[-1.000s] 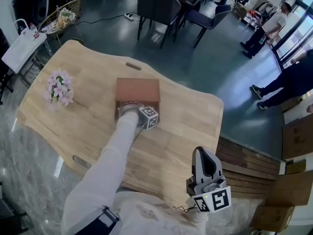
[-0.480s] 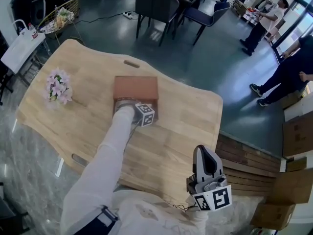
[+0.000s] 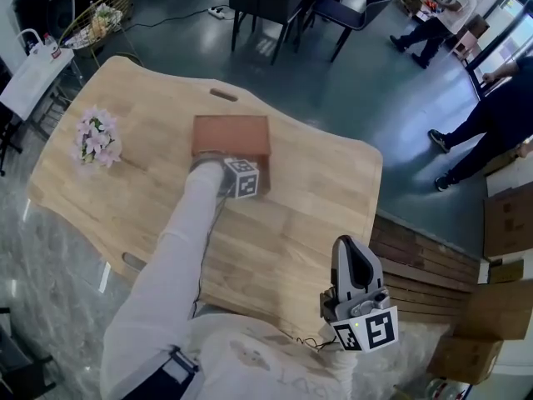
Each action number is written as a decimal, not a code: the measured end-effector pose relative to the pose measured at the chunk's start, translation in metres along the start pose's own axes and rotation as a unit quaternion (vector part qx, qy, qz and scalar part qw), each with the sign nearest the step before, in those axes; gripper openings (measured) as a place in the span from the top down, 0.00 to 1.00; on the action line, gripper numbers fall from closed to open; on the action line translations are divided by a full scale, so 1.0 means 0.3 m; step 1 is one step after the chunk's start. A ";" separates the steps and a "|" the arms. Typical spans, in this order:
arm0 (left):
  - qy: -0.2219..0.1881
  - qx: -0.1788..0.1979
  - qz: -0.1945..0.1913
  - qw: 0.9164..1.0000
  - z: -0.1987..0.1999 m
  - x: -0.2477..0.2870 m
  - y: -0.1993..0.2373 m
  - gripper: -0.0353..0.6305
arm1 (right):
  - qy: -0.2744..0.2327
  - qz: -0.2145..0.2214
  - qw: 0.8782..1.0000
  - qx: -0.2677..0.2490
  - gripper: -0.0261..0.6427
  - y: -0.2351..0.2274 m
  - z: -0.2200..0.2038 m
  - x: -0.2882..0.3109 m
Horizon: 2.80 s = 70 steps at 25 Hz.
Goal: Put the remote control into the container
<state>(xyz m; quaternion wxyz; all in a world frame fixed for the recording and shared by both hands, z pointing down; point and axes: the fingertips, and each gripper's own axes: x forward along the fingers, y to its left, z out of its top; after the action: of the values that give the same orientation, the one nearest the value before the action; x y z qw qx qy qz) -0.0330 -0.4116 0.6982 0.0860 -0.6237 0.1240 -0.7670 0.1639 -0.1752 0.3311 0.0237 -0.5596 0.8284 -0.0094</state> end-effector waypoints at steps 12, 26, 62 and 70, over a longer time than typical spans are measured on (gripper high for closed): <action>-0.021 0.013 0.054 0.998 0.044 -0.064 0.000 0.71 | -0.008 -0.004 1.000 0.002 0.93 -0.009 0.020 -0.019; 0.012 0.019 0.159 0.987 0.050 -0.085 0.031 0.79 | -0.011 -0.007 1.000 0.002 0.93 -0.006 0.028 -0.066; -0.536 -0.388 0.100 0.743 -0.190 -1.021 -0.252 0.93 | -0.045 0.160 0.986 0.024 0.93 0.269 0.070 0.004; -0.644 -0.347 0.088 0.677 -0.274 -1.392 -0.437 0.93 | -0.033 0.224 0.974 -0.003 0.94 0.419 0.069 0.062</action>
<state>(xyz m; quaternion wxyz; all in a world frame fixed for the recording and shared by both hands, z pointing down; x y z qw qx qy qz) -0.0238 -0.1602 0.3308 -0.0110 -0.9345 0.3494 -0.0670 0.0416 -0.1452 0.3046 0.0509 -0.3598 0.9315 0.0173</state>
